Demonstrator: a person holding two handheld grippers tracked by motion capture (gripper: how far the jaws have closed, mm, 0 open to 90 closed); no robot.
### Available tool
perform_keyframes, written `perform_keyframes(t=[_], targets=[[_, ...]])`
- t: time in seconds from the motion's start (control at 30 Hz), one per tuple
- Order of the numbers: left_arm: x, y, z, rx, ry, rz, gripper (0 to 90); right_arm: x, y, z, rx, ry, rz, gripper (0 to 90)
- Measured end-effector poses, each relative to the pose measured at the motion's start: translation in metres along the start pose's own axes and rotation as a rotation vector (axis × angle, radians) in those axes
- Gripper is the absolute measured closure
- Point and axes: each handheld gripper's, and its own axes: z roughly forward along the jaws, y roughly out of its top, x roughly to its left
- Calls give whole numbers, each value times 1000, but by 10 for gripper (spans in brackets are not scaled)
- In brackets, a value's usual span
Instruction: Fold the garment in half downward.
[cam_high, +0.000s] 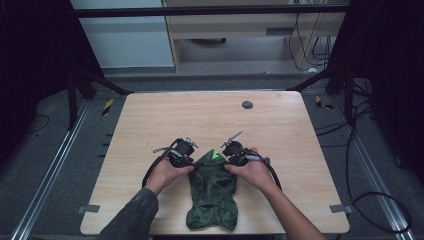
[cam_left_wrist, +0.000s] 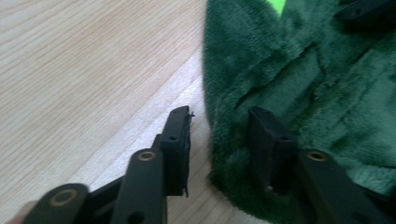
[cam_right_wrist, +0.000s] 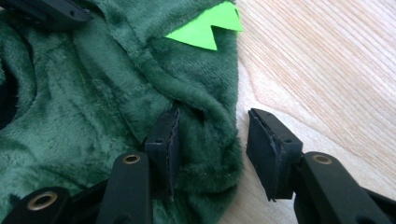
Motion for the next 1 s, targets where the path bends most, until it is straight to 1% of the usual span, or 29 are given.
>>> perform_keyframes(t=[0.07,0.1,0.13,0.27,0.33,0.5,0.53,0.6,0.7,1.0], targets=[[-2,0,0,-2,-9,13,663,2,0,0,-1,-2,-12,578],[-2,-1,0,-3,-14,12,696,4,0,0,0,-2,-24,609],[-3,-1,0,-5,-21,18,719,5,1,0,3,2,-20,634],[-4,-4,0,-14,-45,16,820,9,1,0,4,11,-44,783],[-4,-5,0,-20,-51,13,855,9,1,1,4,27,-55,828],[-1,-5,-1,-21,-58,7,880,10,2,1,7,31,-66,852],[-1,-5,-2,-22,-57,6,881,9,2,0,2,30,-75,853],[-1,-5,-3,-27,-50,9,883,8,3,-3,-9,26,-78,856],[-1,-2,-7,-45,-42,10,884,8,5,-8,-27,22,-84,858],[-4,7,-22,-89,-13,35,884,4,12,-23,-66,-6,-101,861]])
